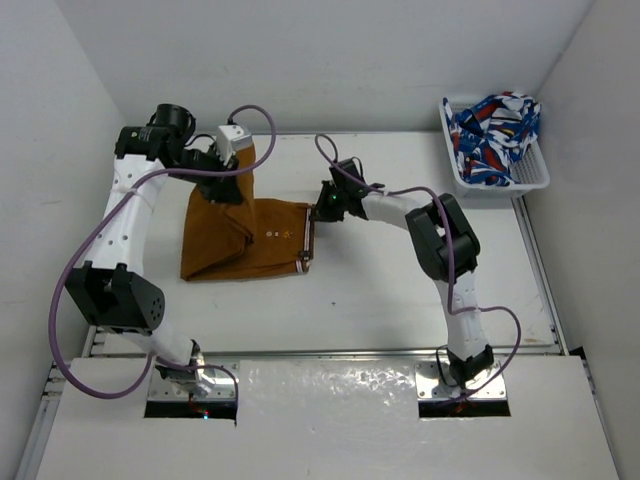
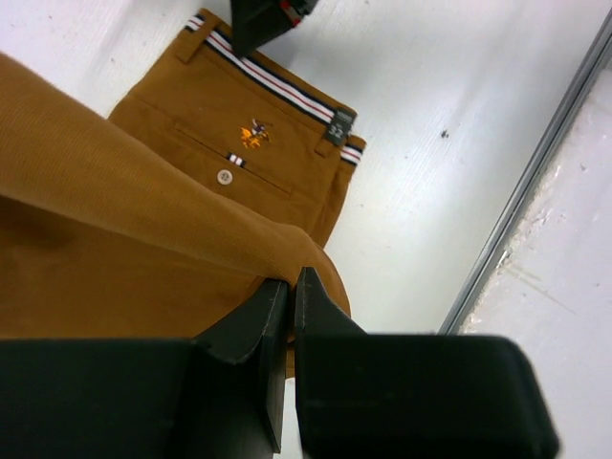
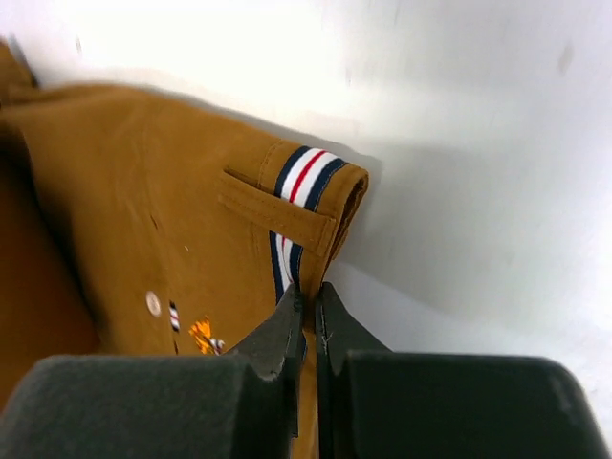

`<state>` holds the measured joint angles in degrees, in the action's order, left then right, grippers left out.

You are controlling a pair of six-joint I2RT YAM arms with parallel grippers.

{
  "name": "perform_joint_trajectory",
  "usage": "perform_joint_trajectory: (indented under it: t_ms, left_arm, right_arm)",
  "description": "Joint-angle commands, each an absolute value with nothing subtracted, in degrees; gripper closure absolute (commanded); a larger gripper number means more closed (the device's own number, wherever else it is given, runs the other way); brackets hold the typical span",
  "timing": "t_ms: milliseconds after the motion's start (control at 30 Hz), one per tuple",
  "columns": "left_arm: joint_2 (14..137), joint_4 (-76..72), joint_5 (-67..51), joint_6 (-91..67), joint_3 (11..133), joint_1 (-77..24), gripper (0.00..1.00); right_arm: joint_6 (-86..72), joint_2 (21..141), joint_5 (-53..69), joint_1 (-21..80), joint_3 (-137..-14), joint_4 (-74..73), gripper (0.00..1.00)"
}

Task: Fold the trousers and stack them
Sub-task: Fold the trousers

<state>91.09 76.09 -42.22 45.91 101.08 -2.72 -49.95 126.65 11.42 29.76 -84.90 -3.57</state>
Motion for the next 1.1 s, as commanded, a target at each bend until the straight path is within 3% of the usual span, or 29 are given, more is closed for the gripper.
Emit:
perform_joint_trajectory:
  t_ms: [0, 167, 233, 267, 433, 600, 700, 900, 967, 1067]
  left_arm:
    - [91.58, 75.5, -44.82, 42.81, 104.41, -4.39, 1.0]
    - [92.55, 75.5, -49.13, 42.36, 106.52, -4.57, 1.0]
    - [94.21, 75.15, -47.29, 41.67, 107.22, -4.92, 1.0]
    - [95.0, 73.75, -46.42, 39.05, 106.62, -4.92, 1.0]
    - [97.47, 66.19, -42.19, 30.51, 102.93, -4.92, 1.0]
    - [97.91, 62.59, -41.4, 26.2, 102.48, -4.92, 1.0]
    - [97.65, 58.46, -40.35, 21.72, 100.99, -4.92, 1.0]
    - [98.17, 52.03, -41.4, 14.33, 99.14, -4.92, 1.0]
    - [97.91, 50.98, -40.61, 13.28, 98.44, -4.92, 1.0]
    - [96.94, 48.61, -40.25, 11.78, 96.68, -4.92, 1.0]
  right_arm:
    - [-46.59, 128.05, 6.86, 28.65, -90.43, -6.41, 0.98]
    - [-47.02, 130.25, 6.5, 28.04, -94.48, -7.91, 0.97]
    - [-45.19, 131.39, 7.99, 27.95, -97.46, -10.61, 0.67]
    - [-42.48, 131.14, 7.91, 27.95, -98.43, -12.2, 0.47]
    - [-32.62, 120.88, -0.76, 27.95, -93.62, -12.85, 0.3]
    - [-22.78, 99.1, 1.56, 32.06, -69.06, 13.55, 0.27]
    - [-21.01, 94.85, 4.57, 37.67, -61.03, 21.86, 0.27]
    - [-23.73, 103.43, -2.8, 47.19, -68.98, 28.74, 0.21]
    - [-23.3, 106.95, -4.21, 48.94, -72.66, 28.57, 0.07]
    - [-21.1, 109.51, -9.4, 51.06, -75.93, 25.49, 0.05]
